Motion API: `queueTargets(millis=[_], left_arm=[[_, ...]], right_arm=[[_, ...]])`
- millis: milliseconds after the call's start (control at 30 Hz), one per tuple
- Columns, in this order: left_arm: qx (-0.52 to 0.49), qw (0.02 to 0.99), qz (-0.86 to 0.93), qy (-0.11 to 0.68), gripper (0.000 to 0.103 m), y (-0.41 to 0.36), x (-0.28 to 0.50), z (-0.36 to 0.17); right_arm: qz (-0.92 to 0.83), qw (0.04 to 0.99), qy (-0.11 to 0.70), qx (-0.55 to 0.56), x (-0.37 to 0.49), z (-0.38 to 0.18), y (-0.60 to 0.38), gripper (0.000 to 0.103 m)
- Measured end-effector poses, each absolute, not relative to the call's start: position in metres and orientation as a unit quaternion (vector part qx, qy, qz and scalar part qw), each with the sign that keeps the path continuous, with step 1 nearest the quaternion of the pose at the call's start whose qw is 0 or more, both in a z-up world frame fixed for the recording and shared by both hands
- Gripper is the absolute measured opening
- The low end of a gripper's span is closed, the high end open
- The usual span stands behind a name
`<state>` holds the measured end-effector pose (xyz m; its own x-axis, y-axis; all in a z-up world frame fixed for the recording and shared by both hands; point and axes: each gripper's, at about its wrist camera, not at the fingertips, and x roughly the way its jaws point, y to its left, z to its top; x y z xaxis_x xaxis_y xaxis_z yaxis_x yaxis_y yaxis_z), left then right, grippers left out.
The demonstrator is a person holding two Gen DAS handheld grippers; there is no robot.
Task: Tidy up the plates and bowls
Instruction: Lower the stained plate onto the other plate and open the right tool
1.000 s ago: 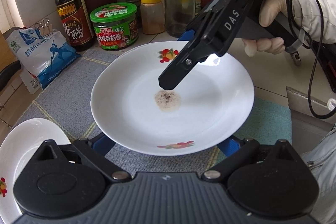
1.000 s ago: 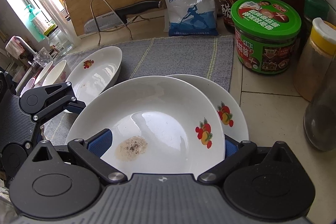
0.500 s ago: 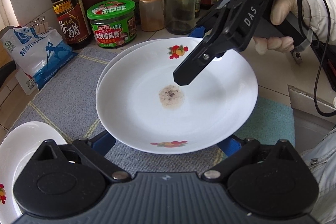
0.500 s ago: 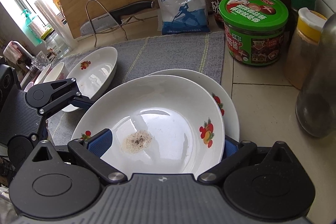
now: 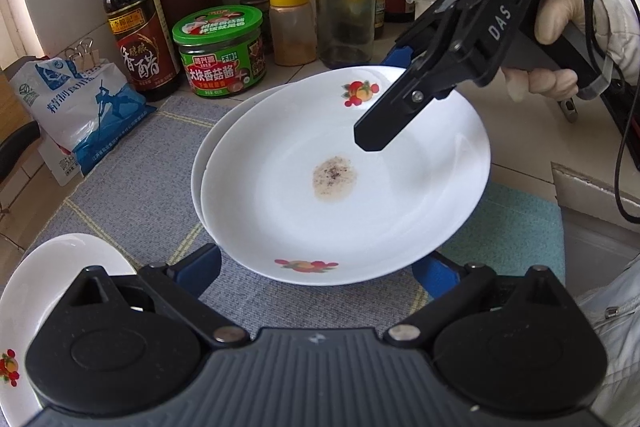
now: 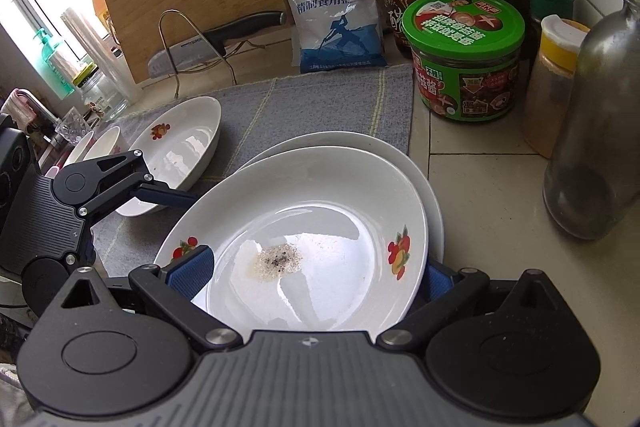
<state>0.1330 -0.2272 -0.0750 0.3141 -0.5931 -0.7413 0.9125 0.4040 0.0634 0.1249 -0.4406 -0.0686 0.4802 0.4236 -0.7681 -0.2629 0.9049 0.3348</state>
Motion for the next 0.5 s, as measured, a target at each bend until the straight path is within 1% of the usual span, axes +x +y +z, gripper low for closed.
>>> queueTargets(millis=[500], left_arm=[[0.222,0.799,-0.462,0.315,0.101,-0.211,0.122,-0.067]], right_arm=[[0.167,0.869,0.460,0.074,0.113,-0.059,-0.437,0.103]])
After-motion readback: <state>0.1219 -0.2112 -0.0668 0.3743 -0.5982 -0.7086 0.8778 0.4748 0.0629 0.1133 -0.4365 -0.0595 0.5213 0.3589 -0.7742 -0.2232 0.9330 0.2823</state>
